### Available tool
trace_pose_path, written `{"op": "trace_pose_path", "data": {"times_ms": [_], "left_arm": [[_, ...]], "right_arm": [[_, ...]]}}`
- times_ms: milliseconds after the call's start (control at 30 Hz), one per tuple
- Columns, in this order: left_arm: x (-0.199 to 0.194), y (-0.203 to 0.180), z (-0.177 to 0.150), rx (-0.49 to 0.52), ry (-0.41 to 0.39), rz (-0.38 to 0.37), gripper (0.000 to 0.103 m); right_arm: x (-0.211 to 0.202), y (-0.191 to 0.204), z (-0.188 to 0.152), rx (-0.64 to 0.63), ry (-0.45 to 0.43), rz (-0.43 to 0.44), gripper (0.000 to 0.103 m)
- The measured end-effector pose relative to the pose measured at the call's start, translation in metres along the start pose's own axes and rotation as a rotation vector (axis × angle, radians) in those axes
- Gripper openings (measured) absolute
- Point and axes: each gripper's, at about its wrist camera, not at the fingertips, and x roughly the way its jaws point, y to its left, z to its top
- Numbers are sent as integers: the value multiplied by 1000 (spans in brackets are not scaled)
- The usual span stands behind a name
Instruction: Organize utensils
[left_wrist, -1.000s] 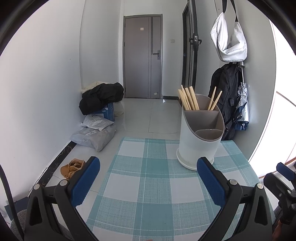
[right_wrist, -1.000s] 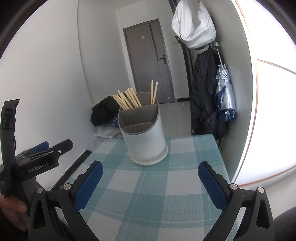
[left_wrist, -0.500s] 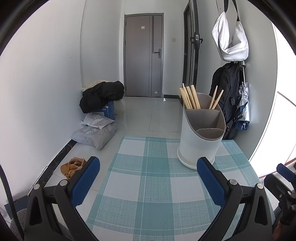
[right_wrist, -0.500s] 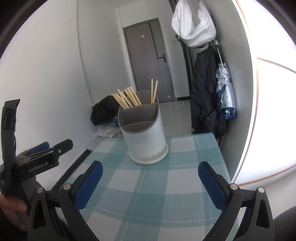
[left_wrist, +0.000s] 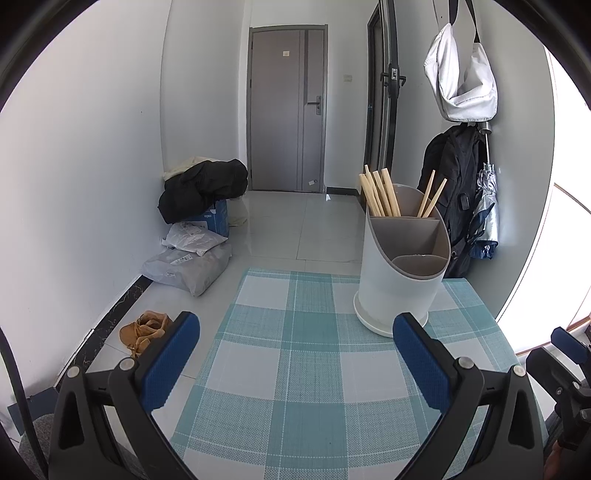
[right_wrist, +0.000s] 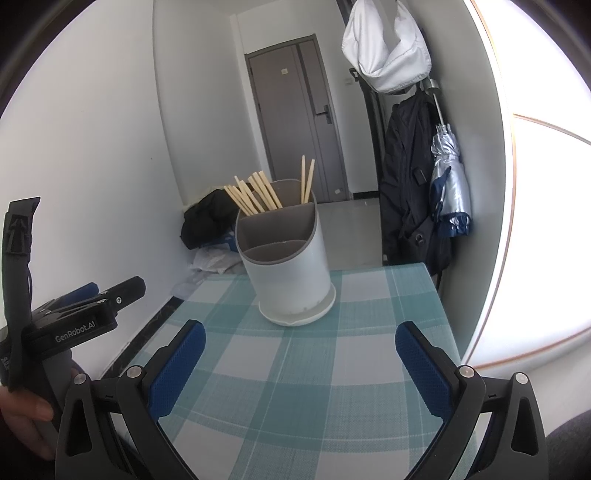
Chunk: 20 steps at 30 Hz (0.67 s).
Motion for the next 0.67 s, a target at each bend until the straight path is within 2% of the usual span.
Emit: {"op": "trace_pose_path", "data": {"times_ms": [667], "left_arm": [[1, -1, 0, 9, 0, 18, 102]], "right_arm": [[2, -1, -1, 7, 9, 3, 103]]}}
